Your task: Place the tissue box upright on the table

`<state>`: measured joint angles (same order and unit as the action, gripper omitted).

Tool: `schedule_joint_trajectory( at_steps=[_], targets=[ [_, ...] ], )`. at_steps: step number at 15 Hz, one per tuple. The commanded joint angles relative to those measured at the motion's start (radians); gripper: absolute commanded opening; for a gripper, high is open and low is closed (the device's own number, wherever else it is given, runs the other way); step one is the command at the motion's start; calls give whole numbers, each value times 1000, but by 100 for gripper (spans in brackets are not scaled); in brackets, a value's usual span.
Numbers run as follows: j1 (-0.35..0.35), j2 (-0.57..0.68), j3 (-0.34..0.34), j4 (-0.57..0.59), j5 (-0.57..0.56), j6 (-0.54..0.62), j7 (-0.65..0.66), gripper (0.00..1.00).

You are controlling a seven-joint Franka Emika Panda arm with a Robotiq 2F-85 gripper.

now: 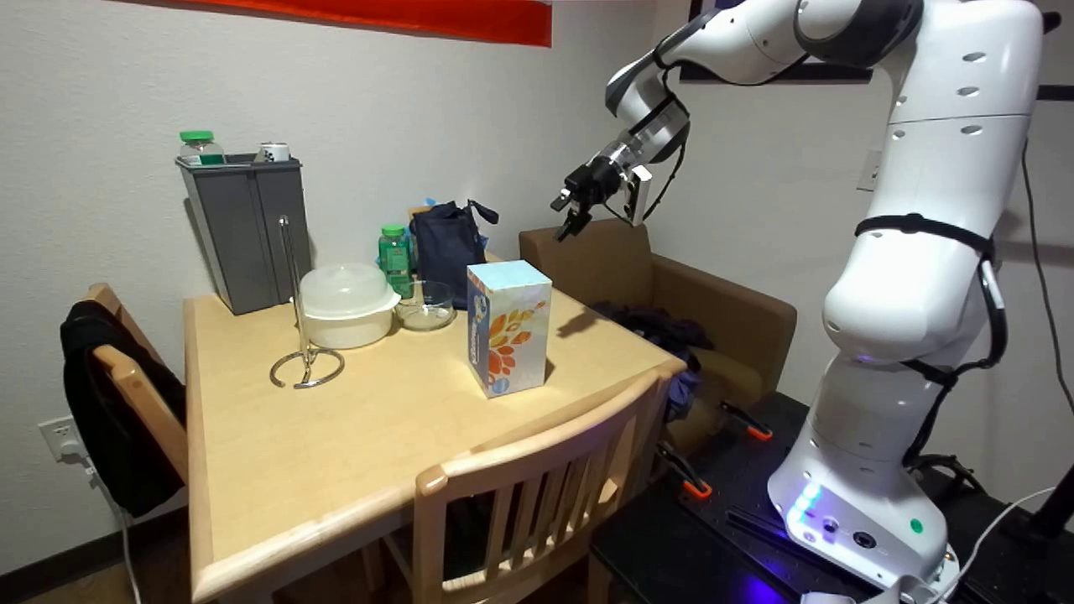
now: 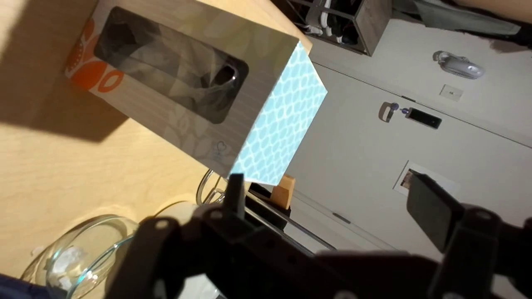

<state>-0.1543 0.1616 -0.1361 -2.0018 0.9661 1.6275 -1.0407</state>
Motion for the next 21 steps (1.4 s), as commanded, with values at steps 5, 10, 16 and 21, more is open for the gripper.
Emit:
schedule_joint_trajectory(
  at_steps=[5, 10, 16, 21],
  targets=[
    [5, 16, 6, -34, 9, 77, 136, 100],
    [2, 5, 6, -141, 127, 109, 263, 100],
    [21, -11, 19, -260, 229, 98, 315, 100],
    [44, -1, 33, -279, 270, 115, 286, 100]
  ],
)
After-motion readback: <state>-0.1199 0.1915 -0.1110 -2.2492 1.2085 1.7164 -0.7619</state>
